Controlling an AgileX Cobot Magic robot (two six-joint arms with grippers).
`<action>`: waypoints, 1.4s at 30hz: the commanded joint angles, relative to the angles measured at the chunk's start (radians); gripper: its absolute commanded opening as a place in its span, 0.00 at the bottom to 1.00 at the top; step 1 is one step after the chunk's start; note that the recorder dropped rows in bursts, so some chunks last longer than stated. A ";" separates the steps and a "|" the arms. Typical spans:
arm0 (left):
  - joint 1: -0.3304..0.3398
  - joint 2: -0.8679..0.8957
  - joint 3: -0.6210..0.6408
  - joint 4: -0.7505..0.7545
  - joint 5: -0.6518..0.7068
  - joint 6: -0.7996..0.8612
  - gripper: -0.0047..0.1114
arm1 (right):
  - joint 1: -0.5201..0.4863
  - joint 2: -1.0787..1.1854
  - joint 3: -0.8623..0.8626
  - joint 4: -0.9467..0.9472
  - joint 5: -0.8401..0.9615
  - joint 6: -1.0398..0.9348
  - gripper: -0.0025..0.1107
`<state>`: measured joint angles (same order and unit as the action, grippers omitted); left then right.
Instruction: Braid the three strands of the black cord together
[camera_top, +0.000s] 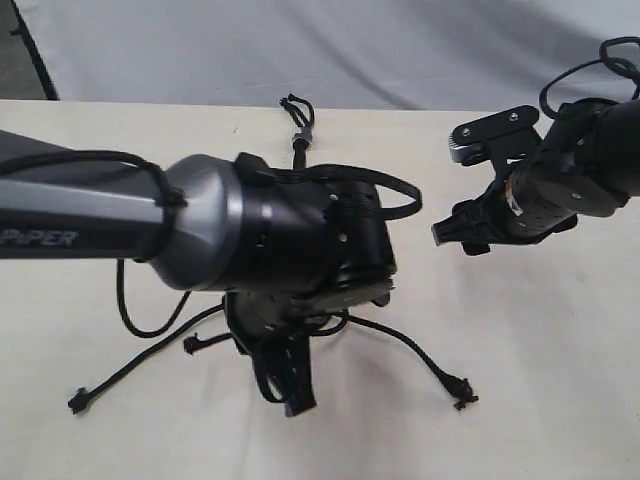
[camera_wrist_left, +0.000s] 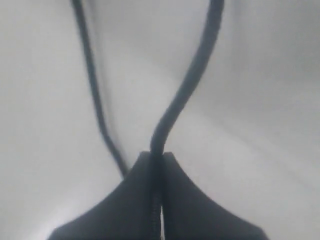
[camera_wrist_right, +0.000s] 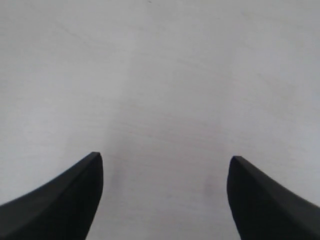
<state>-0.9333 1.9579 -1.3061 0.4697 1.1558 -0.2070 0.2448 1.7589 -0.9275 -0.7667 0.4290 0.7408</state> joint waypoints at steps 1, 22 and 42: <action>0.082 -0.037 0.114 0.135 -0.093 -0.028 0.05 | 0.051 -0.014 -0.002 0.010 -0.005 -0.017 0.61; 0.311 -0.038 0.491 -0.173 -0.649 0.137 0.05 | 0.095 -0.014 -0.002 0.008 -0.066 -0.017 0.61; 0.288 -0.329 0.552 -0.149 -0.682 0.071 0.05 | 0.095 -0.014 -0.002 0.008 -0.056 -0.006 0.61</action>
<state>-0.6728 1.6570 -0.7863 0.3166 0.5366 -0.1190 0.3396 1.7530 -0.9275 -0.7549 0.3690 0.7322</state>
